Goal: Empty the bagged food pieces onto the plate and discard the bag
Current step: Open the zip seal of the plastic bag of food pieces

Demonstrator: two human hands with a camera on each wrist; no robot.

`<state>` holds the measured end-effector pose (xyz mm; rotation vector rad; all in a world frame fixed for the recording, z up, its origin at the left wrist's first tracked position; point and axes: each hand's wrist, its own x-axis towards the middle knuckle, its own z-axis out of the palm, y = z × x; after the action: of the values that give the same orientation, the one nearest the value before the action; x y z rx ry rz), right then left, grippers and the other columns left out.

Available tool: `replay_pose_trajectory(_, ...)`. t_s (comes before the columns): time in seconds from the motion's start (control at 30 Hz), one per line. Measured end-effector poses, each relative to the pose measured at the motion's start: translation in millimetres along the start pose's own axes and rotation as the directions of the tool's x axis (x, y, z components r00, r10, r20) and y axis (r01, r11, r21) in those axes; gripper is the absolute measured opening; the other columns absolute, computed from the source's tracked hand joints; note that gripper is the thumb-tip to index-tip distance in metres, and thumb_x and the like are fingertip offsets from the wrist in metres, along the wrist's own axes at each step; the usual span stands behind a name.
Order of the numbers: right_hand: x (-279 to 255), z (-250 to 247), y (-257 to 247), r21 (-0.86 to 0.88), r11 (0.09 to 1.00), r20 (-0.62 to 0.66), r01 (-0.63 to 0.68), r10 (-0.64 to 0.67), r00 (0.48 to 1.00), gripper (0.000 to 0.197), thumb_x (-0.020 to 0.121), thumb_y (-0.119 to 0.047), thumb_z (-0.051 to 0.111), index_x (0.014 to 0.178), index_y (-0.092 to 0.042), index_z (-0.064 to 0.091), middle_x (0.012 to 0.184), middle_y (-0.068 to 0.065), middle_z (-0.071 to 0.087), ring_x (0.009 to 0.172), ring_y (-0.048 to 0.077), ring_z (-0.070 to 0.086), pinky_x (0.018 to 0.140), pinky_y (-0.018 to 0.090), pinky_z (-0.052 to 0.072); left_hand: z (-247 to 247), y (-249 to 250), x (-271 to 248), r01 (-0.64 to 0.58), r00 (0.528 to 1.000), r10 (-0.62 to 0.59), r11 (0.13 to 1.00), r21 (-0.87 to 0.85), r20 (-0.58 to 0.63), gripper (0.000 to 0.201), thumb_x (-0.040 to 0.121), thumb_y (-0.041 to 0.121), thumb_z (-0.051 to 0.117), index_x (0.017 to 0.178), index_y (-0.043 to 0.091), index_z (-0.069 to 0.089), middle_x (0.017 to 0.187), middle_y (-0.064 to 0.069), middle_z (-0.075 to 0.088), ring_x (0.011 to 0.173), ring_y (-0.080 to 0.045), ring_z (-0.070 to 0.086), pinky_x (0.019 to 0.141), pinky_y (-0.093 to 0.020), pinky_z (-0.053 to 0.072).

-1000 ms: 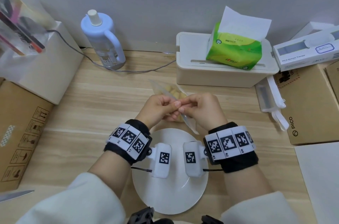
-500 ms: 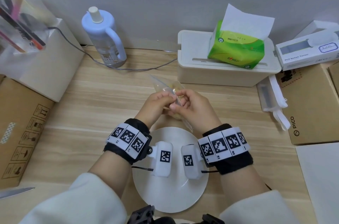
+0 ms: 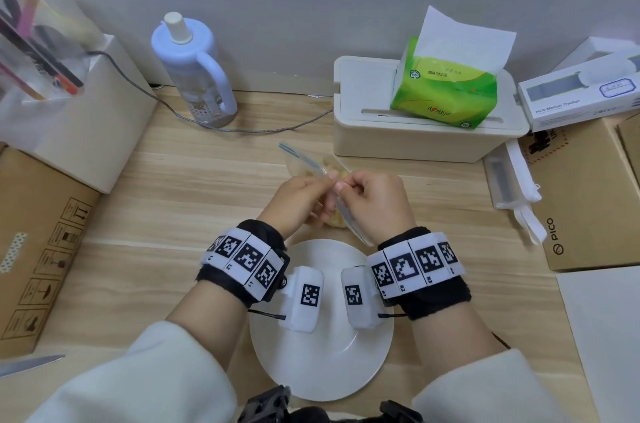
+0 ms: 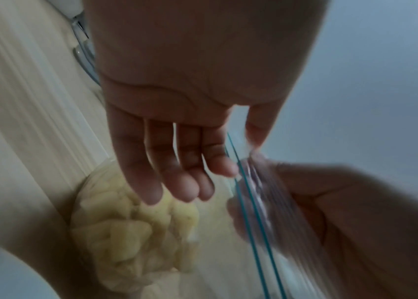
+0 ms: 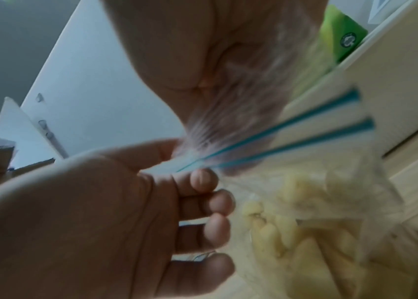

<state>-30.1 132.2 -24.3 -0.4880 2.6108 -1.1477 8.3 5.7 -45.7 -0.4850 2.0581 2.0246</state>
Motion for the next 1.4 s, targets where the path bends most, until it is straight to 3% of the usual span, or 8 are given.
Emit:
replay_pose_trajectory(0.2, 4.0, 1.1, 5.9, -0.041, 0.999, -0.066, -0.034, 0.031, 0.997, 0.018, 0.083, -0.022, 0.060, 0.065, -0.016, 0.061, 0.054, -0.004, 0.050, 0.063, 0.020, 0.050, 0.061, 0.026, 0.032, -9.9, -2.5, -0.7, -0.075, 0.997, 0.073, 0.996, 0.050, 0.037, 0.038, 0.088, 0.023, 0.051, 0.051, 0.014, 0.053, 0.039, 0.007, 0.054, 0.040, -0.003, 0.048, 0.046, -0.015, 0.041)
replay_pose_trajectory(0.6, 7.9, 4.0, 5.2, -0.063, 0.996, -0.094, -0.063, 0.057, 0.994, 0.016, 0.084, -0.020, 0.058, 0.076, -0.010, 0.066, 0.060, 0.000, 0.054, 0.071, 0.028, 0.055, 0.064, 0.030, 0.038, -11.7, 4.7, -1.7, -0.040, 0.999, 0.037, 0.989, 0.143, 0.023, 0.042, 0.081, 0.023, 0.055, 0.041, 0.014, 0.051, 0.036, 0.000, 0.051, 0.037, -0.015, 0.045, 0.046, -0.019, 0.042)
replay_pose_trajectory(0.73, 8.7, -9.1, 13.1, -0.083, 0.988, -0.240, -0.130, 0.106, 0.965, 0.019, 0.088, -0.020, 0.051, 0.084, -0.007, 0.065, 0.078, 0.013, 0.067, 0.081, 0.034, 0.059, 0.069, 0.034, 0.043, -17.6, 1.1, -3.1, -0.004, 0.997, 0.024, 0.964, 0.264, -0.071, 0.037, 0.069, 0.021, 0.051, 0.033, 0.015, 0.048, 0.039, -0.008, 0.052, 0.040, -0.021, 0.047, 0.052, -0.026, 0.041)
replay_pose_trajectory(0.8, 12.4, -20.2, 16.9, -0.014, 0.989, -0.298, -0.145, 0.135, 0.945, 0.018, 0.089, -0.021, 0.051, 0.083, -0.008, 0.062, 0.067, 0.003, 0.060, 0.077, 0.030, 0.057, 0.065, 0.031, 0.038, -20.6, -3.2, -7.6, 0.032, 0.996, -0.010, 0.969, 0.243, -0.092, 0.036, 0.068, 0.019, 0.049, 0.032, 0.015, 0.046, 0.048, -0.015, 0.055, 0.045, -0.023, 0.048, 0.052, -0.027, 0.041)
replay_pose_trajectory(0.97, 10.5, -16.3, 9.6, 0.001, 0.993, -0.171, -0.119, 0.118, 0.978, 0.003, 0.084, -0.023, 0.054, 0.086, -0.022, 0.056, 0.073, -0.006, 0.054, 0.076, 0.020, 0.053, 0.070, 0.032, 0.041, -11.4, 2.3, -7.4, 0.121, 0.985, -0.085, 0.961, 0.249, -0.148, 0.021, 0.071, 0.021, 0.050, 0.053, 0.010, 0.051, 0.061, -0.014, 0.059, 0.056, -0.027, 0.057, 0.054, -0.030, 0.045)
replay_pose_trajectory(1.1, 8.0, 2.0, -2.9, -0.157, 0.982, 0.013, -0.108, 0.112, 0.994, 0.019, 0.079, -0.028, 0.056, 0.098, -0.027, 0.053, 0.078, -0.004, 0.054, 0.081, 0.025, 0.056, 0.070, 0.035, 0.044, -1.3, 10.8, -3.0, 0.124, 0.986, -0.070, 0.915, 0.383, -0.151, 0.029, 0.064, 0.037, 0.045, 0.061, 0.011, 0.057, 0.070, -0.019, 0.068, 0.065, -0.035, 0.066, 0.066, -0.041, 0.053)
replay_pose_trajectory(1.27, 15.2, -30.1, 22.4, -0.018, 0.988, -0.321, -0.151, 0.138, 0.937, 0.020, 0.082, -0.010, 0.048, 0.098, -0.020, 0.056, 0.063, 0.004, 0.057, 0.070, 0.031, 0.055, 0.066, 0.035, 0.040, -35.9, 26.6, -0.1, 0.314, 0.944, -0.220, 0.826, 0.468, -0.244, 0.027, 0.076, 0.018, 0.048, 0.051, 0.009, 0.054, 0.049, -0.006, 0.058, 0.051, -0.028, 0.059, 0.062, -0.034, 0.053)
replay_pose_trajectory(1.4, 14.1, -31.0, 25.0, 0.057, 0.990, -0.328, -0.132, 0.144, 0.934, 0.019, 0.080, -0.008, 0.048, 0.085, -0.025, 0.054, 0.052, 0.001, 0.045, 0.056, 0.027, 0.047, 0.059, 0.034, 0.039, -34.0, 54.7, -1.4, 0.253, 0.963, -0.159, 0.809, 0.530, -0.218, 0.025, 0.070, 0.018, 0.048, 0.048, 0.007, 0.055, 0.050, -0.010, 0.063, 0.051, -0.030, 0.061, 0.062, -0.036, 0.051)
